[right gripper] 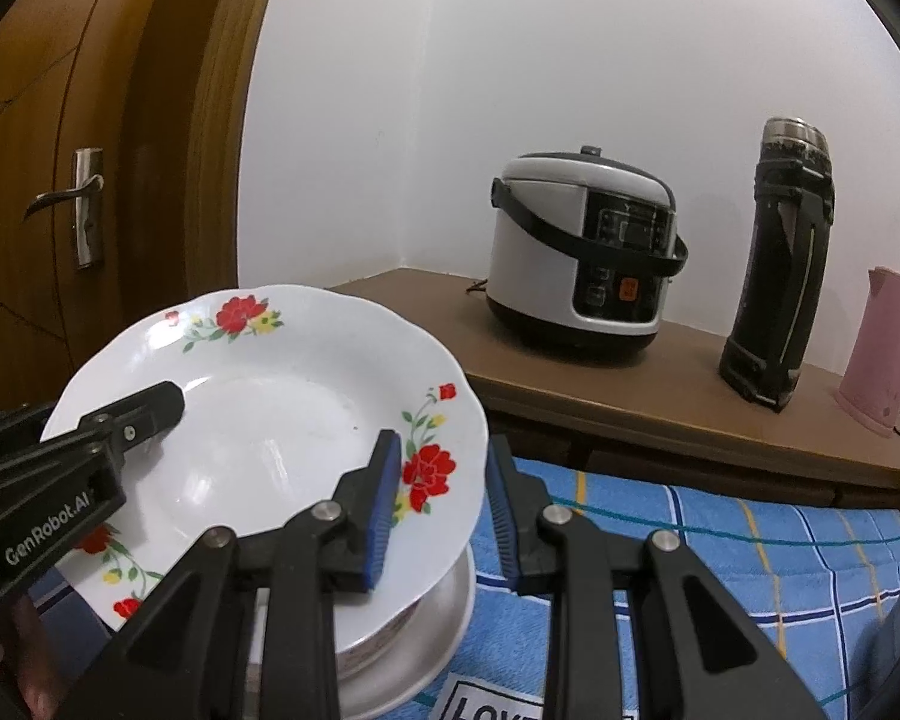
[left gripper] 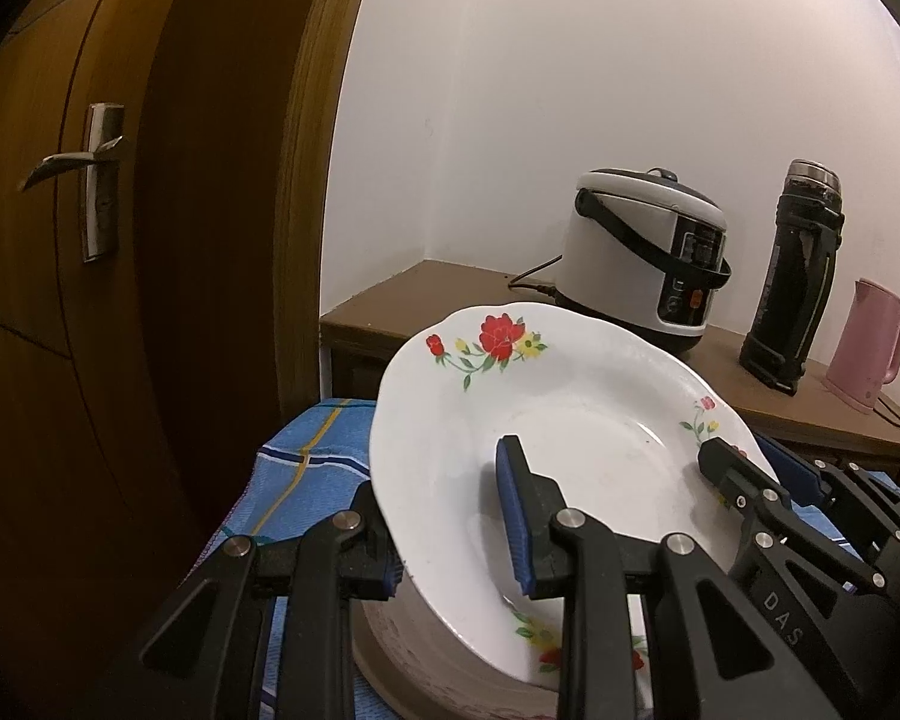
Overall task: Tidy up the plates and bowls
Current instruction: 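Lower the red-flower plate onto the plate stack with both tools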
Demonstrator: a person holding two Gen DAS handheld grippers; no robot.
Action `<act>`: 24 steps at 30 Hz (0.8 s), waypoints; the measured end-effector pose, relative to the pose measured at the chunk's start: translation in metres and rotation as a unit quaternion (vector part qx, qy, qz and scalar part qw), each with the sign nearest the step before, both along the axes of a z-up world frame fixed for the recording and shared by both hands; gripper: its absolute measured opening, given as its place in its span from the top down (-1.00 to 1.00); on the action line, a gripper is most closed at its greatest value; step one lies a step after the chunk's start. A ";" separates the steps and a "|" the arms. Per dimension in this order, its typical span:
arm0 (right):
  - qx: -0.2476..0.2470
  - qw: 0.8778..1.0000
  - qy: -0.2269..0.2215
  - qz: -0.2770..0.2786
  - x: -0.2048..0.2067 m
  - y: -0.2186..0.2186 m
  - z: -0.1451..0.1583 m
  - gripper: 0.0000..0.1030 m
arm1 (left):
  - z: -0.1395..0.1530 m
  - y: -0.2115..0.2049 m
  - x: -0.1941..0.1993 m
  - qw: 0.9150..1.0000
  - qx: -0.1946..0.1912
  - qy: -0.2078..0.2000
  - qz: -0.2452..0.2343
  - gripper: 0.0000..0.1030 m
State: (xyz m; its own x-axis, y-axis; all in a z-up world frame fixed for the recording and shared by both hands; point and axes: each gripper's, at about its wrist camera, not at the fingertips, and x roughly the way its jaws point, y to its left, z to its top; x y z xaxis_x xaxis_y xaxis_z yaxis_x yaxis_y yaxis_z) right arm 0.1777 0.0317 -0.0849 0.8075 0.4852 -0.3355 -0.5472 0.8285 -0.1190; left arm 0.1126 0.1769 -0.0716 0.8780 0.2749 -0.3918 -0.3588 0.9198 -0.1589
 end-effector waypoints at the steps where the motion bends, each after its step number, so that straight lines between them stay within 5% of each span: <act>1: -0.002 1.000 0.004 0.001 0.002 0.001 -0.001 0.44 | -0.001 0.001 0.001 1.000 -0.003 0.003 0.001 0.42; 23: -0.048 0.999 0.025 -0.002 0.012 0.007 -0.008 0.45 | -0.015 0.007 0.018 0.996 -0.048 0.064 -0.028 0.42; 24: -0.046 0.999 0.024 0.014 0.010 0.008 -0.007 0.64 | -0.015 0.006 0.018 0.996 -0.048 0.064 -0.029 0.43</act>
